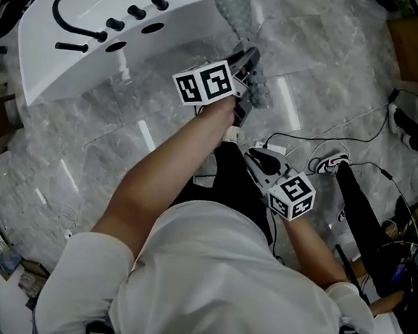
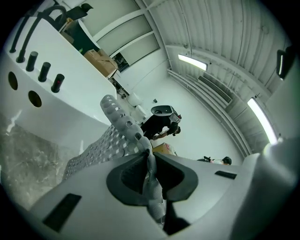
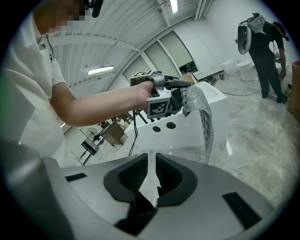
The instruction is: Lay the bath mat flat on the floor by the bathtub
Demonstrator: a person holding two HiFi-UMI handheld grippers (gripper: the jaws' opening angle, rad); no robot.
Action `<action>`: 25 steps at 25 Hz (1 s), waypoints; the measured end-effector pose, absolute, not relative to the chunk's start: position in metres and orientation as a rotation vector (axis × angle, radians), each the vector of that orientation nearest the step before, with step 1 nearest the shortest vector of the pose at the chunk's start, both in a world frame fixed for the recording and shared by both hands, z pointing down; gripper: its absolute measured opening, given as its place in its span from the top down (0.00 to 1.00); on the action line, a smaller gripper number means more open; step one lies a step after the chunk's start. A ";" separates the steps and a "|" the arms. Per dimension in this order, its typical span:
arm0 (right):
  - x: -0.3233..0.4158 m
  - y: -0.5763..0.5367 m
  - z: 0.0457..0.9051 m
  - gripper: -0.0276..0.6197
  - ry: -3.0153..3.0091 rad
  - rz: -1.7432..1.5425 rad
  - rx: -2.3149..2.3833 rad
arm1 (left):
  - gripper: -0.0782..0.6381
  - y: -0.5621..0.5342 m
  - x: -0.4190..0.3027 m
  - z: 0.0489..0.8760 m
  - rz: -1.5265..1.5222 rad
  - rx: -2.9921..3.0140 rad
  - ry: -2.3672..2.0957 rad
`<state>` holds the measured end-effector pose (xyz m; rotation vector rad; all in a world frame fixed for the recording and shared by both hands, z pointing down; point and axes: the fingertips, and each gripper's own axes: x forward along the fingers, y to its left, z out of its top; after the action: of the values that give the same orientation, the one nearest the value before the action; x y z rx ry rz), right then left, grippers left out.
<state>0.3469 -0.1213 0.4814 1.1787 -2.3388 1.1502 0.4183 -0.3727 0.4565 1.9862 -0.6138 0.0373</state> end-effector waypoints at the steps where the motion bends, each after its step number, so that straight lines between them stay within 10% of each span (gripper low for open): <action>1: 0.353 -0.127 0.488 0.86 -2.325 1.167 1.173 | 0.82 -0.383 0.429 0.462 0.018 1.979 -0.611; 12: 0.342 -0.166 0.547 0.86 -2.176 1.310 1.176 | 0.82 -0.458 0.403 0.610 -0.012 1.888 -0.647; 25: 0.263 -0.190 0.601 0.87 -2.180 1.323 0.943 | 0.82 -0.461 0.191 0.825 0.257 1.770 -0.909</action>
<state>0.2630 -0.1903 0.6009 0.9435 -2.1800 1.3229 0.1908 -0.4609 0.8250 1.7702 -0.9093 0.2573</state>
